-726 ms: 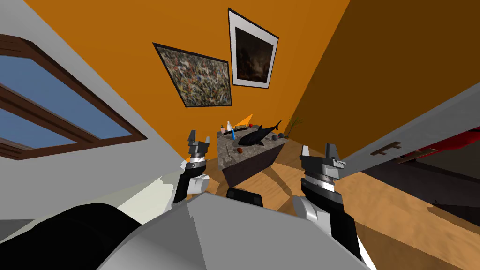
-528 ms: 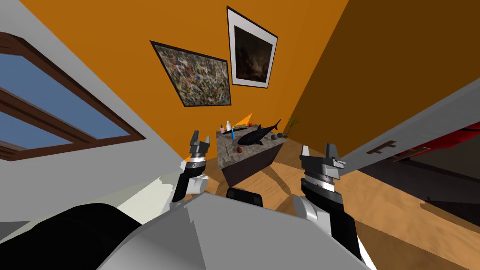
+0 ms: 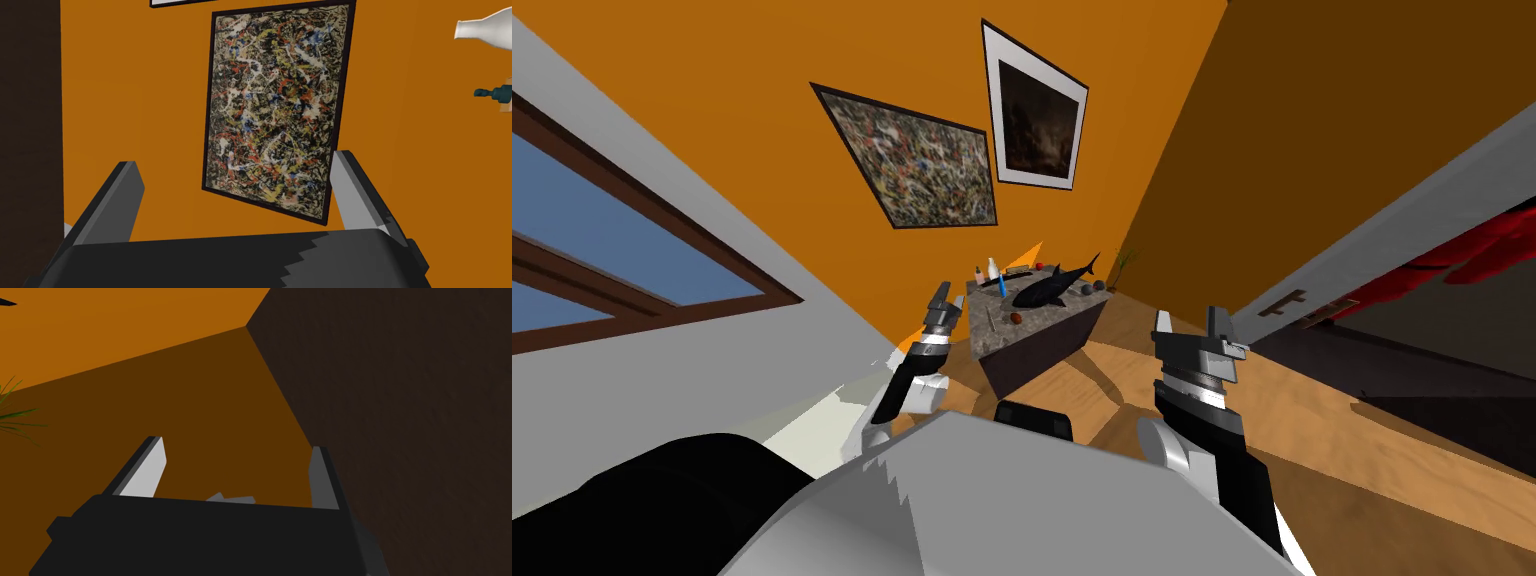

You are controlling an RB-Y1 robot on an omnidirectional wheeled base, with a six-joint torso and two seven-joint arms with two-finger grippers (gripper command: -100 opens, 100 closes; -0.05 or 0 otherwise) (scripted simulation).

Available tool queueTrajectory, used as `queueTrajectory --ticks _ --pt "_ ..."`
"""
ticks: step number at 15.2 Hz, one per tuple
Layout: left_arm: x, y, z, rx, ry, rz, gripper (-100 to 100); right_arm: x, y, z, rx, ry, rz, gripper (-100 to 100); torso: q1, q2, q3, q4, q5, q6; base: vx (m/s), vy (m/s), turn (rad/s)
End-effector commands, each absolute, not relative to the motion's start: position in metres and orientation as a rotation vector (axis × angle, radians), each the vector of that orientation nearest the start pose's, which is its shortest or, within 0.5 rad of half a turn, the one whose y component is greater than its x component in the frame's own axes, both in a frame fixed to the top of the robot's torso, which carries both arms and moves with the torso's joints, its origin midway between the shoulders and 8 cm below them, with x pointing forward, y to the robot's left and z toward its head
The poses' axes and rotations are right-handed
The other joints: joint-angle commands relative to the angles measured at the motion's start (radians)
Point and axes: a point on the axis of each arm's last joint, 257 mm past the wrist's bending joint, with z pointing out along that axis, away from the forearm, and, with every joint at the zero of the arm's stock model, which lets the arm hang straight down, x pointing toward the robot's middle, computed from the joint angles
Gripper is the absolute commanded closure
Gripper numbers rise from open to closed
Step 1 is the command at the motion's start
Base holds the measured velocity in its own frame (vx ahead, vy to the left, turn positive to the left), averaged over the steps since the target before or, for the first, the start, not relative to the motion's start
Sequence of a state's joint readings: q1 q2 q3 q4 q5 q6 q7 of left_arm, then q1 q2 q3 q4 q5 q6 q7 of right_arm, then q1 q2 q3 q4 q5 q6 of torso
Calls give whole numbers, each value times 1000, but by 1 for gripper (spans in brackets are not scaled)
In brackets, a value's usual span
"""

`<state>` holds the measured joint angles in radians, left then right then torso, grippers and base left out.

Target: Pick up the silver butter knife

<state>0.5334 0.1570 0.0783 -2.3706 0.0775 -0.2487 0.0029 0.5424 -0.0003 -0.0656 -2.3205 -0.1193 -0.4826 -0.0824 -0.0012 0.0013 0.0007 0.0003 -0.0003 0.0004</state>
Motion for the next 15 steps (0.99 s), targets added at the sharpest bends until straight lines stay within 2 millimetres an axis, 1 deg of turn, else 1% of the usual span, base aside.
queueTrajectory --ticks 1,3,6,7,10,11,12,13,14,15 --pt "365 305 0 -737 864 -1186 -100 328 -317 27 759 519 1370 0 0 0 0 0 0 0 -6 -17 -80" --pt "374 311 -16 -736 948 -1104 -100 328 -317 27 759 519 1370 0 0 -1 0 0 0 0 -3 -19 -161" --pt "379 318 -29 -754 1002 -1050 -100 328 -317 27 759 519 1370 0 1 -1 -1 0 0 0 2 -13 -135" --pt "383 323 -37 -754 1040 -1002 -100 328 -317 27 759 519 1370 0 1 -1 -1 0 0 0 7 -13 -154" --pt "387 332 -52 -776 1093 -941 -100 328 -317 27 759 519 1370 0 1 -2 -1 0 0 0 10 -9 -152" --pt "387 332 -52 -776 1093 -941 -100 328 -317 27 759 519 1370 0 1 -2 -1 0 0 0 7 -2 -33" --pt "390 340 -62 -781 1131 -886 -100 328 -318 27 759 519 1370 0 1 -2 -1 0 0 0 8 -7 -109" --pt "390 340 -64 -789 1137 -881 -100 328 -317 27 759 519 1370 0 1 -2 -1 0 0 0 9 -5 -126" --pt "392 348 -72 -789 1169 -829 -100 328 -317 27 759 519 1370 0 1 -2 -1 0 0 0 13 -4 -179" --pt "393 350 -76 -803 1180 -820 -100 328 -317 27 759 519 1370 0 1 -2 -1 0 0 0 14 -2 -153"
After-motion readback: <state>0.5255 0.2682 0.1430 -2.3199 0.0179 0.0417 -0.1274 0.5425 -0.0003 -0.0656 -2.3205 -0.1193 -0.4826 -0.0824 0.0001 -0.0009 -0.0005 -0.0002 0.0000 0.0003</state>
